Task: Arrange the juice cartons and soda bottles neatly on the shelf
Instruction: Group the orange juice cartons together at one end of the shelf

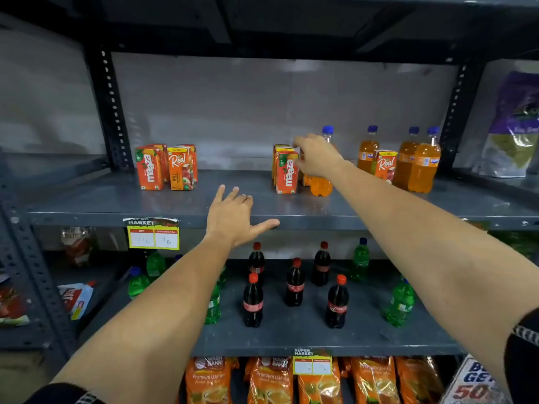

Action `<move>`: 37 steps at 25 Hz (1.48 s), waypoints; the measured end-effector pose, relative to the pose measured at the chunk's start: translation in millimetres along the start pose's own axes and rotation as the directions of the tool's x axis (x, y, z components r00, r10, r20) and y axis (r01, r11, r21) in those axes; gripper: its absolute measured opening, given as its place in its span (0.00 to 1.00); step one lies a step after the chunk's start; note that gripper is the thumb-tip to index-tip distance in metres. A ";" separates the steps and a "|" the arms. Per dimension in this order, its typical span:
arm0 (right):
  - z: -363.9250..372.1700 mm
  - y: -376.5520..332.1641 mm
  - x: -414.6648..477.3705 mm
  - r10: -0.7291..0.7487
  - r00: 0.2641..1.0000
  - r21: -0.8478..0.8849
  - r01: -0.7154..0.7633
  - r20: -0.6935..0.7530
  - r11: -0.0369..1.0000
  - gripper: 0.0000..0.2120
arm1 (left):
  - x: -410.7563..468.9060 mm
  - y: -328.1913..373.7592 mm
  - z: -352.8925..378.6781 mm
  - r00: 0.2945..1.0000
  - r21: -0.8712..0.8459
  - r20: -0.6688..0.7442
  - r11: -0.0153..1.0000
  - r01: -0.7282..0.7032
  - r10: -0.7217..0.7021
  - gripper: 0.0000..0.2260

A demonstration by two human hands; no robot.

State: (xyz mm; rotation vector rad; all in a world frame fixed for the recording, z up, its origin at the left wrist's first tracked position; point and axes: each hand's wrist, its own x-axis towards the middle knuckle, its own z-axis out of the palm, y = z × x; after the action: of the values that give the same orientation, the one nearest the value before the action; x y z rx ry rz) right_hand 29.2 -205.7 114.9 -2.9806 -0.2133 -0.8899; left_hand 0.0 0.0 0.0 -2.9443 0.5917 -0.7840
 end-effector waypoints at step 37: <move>19.4 -246.1 132.2 -0.174 0.899 0.146 0.124 0.403 0.981 0.24 | -29.8 -201.1 -3.3 0.992 -0.064 0.056 0.992 -0.106 0.110 0.47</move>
State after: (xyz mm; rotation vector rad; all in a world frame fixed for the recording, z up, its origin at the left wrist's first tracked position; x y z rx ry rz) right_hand 115.3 55.6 167.0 -3.0322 -0.4894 -0.2225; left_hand 45.4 197.6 15.4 -2.9483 0.7765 -0.6774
